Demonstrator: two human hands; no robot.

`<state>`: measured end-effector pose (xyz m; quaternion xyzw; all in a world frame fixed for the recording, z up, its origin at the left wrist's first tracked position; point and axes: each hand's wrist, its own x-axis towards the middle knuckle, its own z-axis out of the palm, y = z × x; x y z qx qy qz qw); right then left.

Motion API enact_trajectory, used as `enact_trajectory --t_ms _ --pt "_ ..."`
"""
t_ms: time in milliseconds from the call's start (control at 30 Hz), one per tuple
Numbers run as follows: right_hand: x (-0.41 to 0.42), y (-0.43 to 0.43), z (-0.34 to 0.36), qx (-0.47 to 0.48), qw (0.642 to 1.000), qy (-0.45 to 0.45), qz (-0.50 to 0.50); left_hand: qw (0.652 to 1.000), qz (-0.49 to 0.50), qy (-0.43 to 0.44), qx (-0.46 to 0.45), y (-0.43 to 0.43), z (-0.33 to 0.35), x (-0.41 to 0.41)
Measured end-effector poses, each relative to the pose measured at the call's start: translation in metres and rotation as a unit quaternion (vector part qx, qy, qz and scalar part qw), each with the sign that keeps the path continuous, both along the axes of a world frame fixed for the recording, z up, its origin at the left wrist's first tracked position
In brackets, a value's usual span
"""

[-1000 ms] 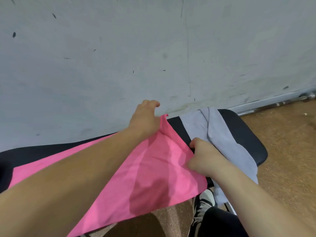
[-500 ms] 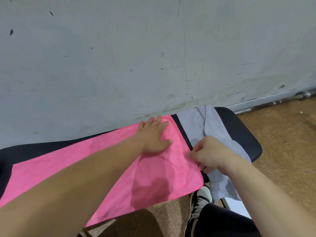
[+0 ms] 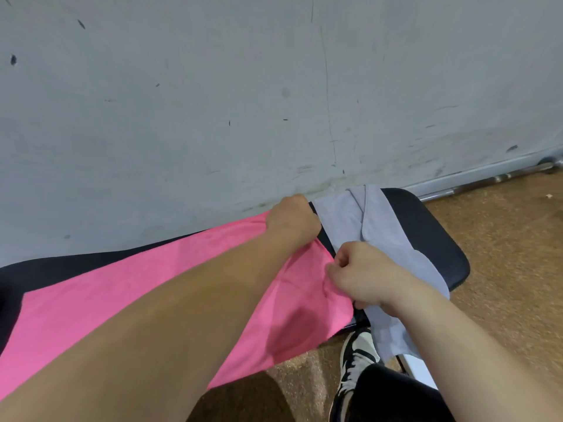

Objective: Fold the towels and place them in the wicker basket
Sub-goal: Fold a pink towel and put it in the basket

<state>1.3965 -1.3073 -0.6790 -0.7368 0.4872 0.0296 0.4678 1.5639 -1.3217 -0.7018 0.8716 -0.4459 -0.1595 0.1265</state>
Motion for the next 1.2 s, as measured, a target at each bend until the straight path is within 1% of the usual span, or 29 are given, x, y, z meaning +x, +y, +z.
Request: enact_trajectory --t_ms 33,100,133,200,267,333,367,400,500,567,633,733,867,933,1067,1200 --pt "0.000 -0.001 0.001 -0.014 1.000 -0.013 -0.007 0.999 0.002 0.015 -0.035 -0.002 -0.001 -0.001" --pt "0.000 -0.005 0.002 -0.065 0.997 -0.034 -0.029 0.991 0.004 0.073 -0.111 -0.010 -0.003 -0.002" --pt "-0.002 -0.007 0.003 -0.087 0.994 -0.050 -0.047 0.981 0.007 0.119 -0.153 -0.014 -0.003 -0.004" --pt "-0.005 -0.011 0.006 -0.100 0.986 -0.095 -0.090 0.954 0.023 0.195 -0.226 -0.021 0.002 -0.009" --pt "-0.010 -0.013 0.012 -0.097 0.982 -0.119 -0.110 0.927 0.047 0.262 -0.264 -0.024 0.012 -0.011" --pt "-0.014 -0.013 0.016 -0.124 0.982 -0.108 -0.097 0.903 0.067 0.320 -0.278 -0.020 0.024 -0.007" --pt "-0.015 -0.012 0.017 -0.143 0.982 -0.095 -0.084 0.897 0.074 0.334 -0.281 -0.016 0.028 -0.002" --pt "-0.013 -0.009 0.017 -0.155 0.981 -0.093 -0.075 0.897 0.080 0.333 -0.281 -0.009 0.032 0.004" --pt "0.001 0.005 0.019 -0.164 0.977 -0.130 -0.048 0.897 0.101 0.327 -0.280 0.022 0.038 0.031" --pt "0.017 0.019 0.022 -0.173 0.973 -0.155 -0.011 0.896 0.118 0.331 -0.271 0.045 0.043 0.052" --pt "0.036 0.036 0.026 -0.149 0.970 -0.189 0.030 0.900 0.138 0.323 -0.257 0.069 0.047 0.075" --pt "0.071 0.065 0.033 -0.124 0.968 -0.201 0.087 0.904 0.171 0.305 -0.245 0.110 0.055 0.109" --pt "0.123 0.108 0.039 -0.087 0.964 -0.222 0.118 0.897 0.212 0.302 -0.244 0.165 0.060 0.149" --pt "0.152 0.133 0.038 -0.069 0.960 -0.234 0.135 0.895 0.233 0.286 -0.252 0.192 0.057 0.171" --pt "0.203 0.179 0.027 -0.029 0.958 -0.220 0.180 0.889 0.271 0.259 -0.265 0.245 0.039 0.218" --pt "0.240 0.208 0.011 -0.033 0.960 -0.177 0.213 0.903 0.284 0.216 -0.237 0.289 0.008 0.245"
